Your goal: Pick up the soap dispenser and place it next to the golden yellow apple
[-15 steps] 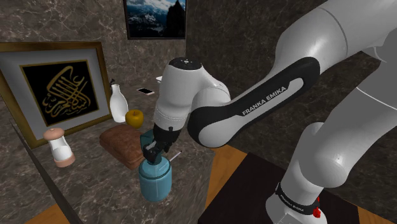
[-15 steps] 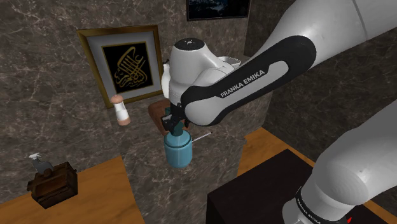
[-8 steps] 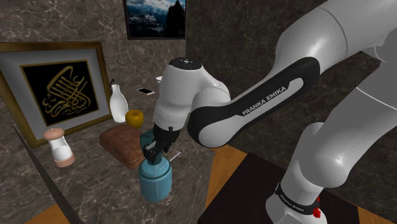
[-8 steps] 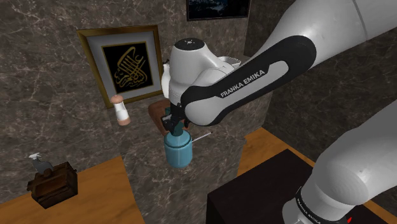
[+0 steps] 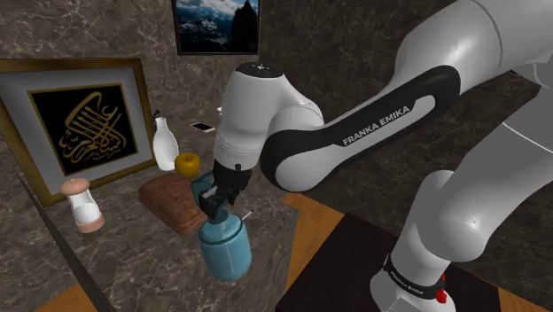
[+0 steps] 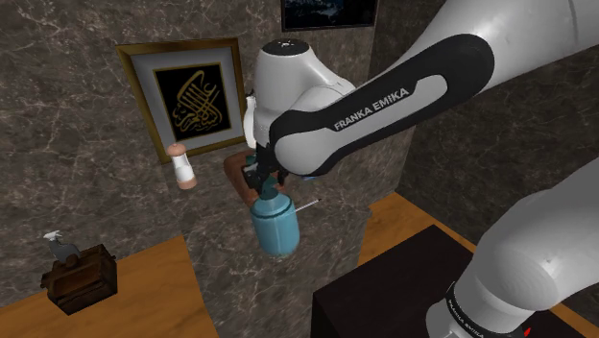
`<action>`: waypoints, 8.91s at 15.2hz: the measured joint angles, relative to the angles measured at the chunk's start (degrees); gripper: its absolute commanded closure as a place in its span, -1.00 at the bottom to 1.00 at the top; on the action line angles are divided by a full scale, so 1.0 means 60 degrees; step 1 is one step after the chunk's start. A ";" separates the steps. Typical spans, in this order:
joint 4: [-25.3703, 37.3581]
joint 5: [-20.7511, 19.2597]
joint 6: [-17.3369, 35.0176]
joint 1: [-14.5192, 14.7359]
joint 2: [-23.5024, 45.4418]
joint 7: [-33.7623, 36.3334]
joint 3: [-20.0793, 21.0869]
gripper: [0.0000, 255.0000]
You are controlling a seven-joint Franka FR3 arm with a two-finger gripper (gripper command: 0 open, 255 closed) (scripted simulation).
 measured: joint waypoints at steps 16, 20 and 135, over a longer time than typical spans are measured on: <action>0.1357 0.0422 -0.2143 0.0210 -0.0849 -0.0581 -0.0503 1.00; 0.1834 0.0438 -0.2694 0.0211 -0.0930 -0.0642 -0.0574 1.00; 1.0075 -0.1558 -0.1962 -0.2097 0.8272 -0.4672 -0.2881 1.00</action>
